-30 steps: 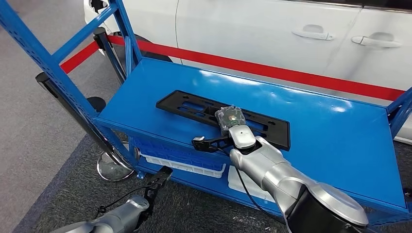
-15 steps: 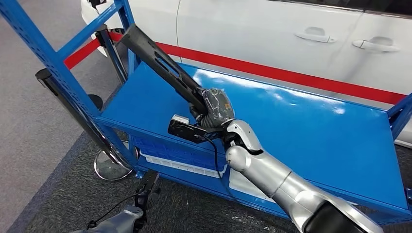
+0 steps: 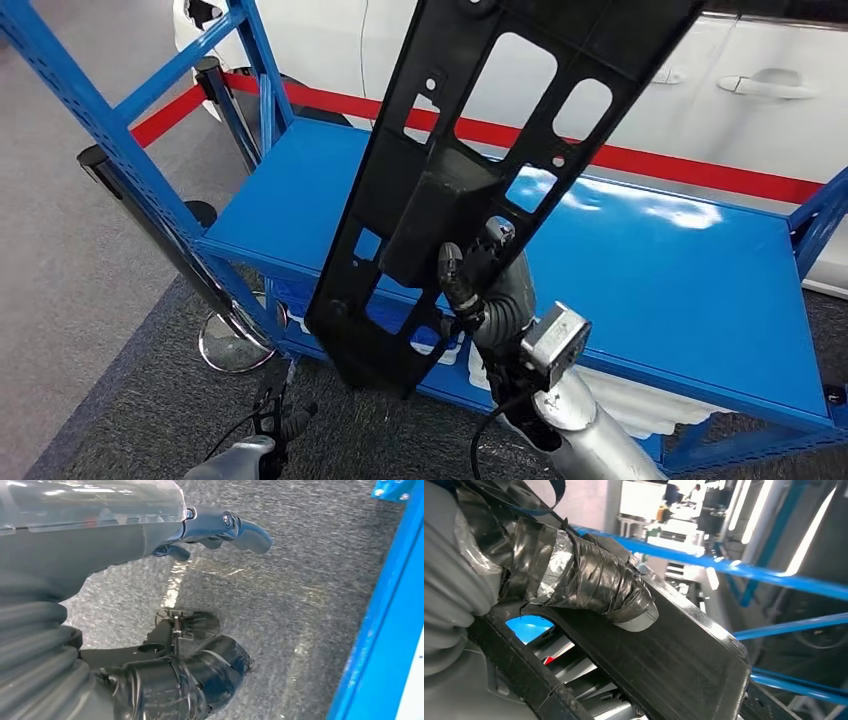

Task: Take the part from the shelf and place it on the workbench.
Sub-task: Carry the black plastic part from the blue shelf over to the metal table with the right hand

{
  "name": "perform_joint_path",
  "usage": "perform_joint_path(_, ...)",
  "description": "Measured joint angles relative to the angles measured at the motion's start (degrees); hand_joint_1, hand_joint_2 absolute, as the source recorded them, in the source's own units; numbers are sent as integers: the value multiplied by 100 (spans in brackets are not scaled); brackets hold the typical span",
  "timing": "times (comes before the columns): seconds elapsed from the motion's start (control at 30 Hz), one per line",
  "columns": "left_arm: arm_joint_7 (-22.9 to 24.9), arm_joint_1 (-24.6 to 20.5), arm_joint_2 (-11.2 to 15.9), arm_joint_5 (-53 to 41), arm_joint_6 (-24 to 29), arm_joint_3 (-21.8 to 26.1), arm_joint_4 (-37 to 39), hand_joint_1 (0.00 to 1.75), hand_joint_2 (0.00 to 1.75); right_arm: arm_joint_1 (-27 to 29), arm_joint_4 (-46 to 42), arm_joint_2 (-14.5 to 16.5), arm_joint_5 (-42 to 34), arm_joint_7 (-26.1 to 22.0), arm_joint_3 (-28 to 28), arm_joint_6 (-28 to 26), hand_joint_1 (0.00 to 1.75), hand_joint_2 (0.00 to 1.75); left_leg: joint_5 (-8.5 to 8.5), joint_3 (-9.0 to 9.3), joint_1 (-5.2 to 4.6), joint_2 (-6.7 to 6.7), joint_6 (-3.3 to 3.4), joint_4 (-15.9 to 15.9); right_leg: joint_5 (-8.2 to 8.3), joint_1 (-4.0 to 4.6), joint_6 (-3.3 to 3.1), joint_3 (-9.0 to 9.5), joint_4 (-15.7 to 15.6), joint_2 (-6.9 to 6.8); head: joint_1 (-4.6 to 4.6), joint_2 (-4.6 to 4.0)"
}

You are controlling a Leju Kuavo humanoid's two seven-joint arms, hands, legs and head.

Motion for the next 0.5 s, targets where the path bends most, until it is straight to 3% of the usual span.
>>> perform_joint_path(0.1,22,3,14,-20,0,19,1,0,175,49,-258,-27,35,52,-2,72,175,175,-731,-279,25,11,-74,954,138,2,-58,-150,-13,-14,-31,0)
perform_joint_path(0.13,35,3,20,-22,-2,22,1,0,175,74,-318,-33,29,68,-2,98,175,175,-869,-304,27,11,-82,1202,189,10,-61,-216,-12,-15,-31,0)
perform_joint_path(0.17,49,3,27,-21,-4,24,1,0,175,100,-362,-39,21,79,-2,116,175,175,-904,-231,25,10,-77,1256,243,17,-63,-285,-11,-15,-32,0)
perform_joint_path(0.2,60,1,36,-21,-9,26,1,0,175,123,-401,-44,12,87,-2,131,175,175,-847,-46,21,10,-61,1089,302,22,-60,-356,-10,-13,-33,0)
perform_joint_path(0.27,73,-15,60,-20,-20,29,1,0,175,142,-483,-49,1,91,-2,157,175,175,-650,550,-7,12,14,271,417,28,-44,-470,-10,-13,-32,0)
perform_joint_path(0.33,75,-50,79,-19,-30,40,1,0,175,140,-561,-55,2,95,-2,182,175,175,-524,902,-59,13,89,-319,531,27,8,-520,-35,-26,-29,0)
perform_joint_path(0.43,74,-66,95,3,-36,71,1,0,175,141,-619,-69,8,149,-2,199,175,175,-344,869,-77,15,164,-432,705,19,110,-530,-142,-44,-28,0)
perform_joint_path(0.47,75,-56,99,15,-36,85,1,0,175,142,-632,-80,8,188,-2,199,175,175,-244,837,-60,29,195,-476,647,24,137,-558,-130,-38,-20,0)
perform_joint_path(0.5,77,-49,104,24,-37,96,1,0,175,140,-643,-94,9,234,-2,199,175,175,-135,785,-38,49,235,-522,463,25,162,-610,-16,-31,-10,0)
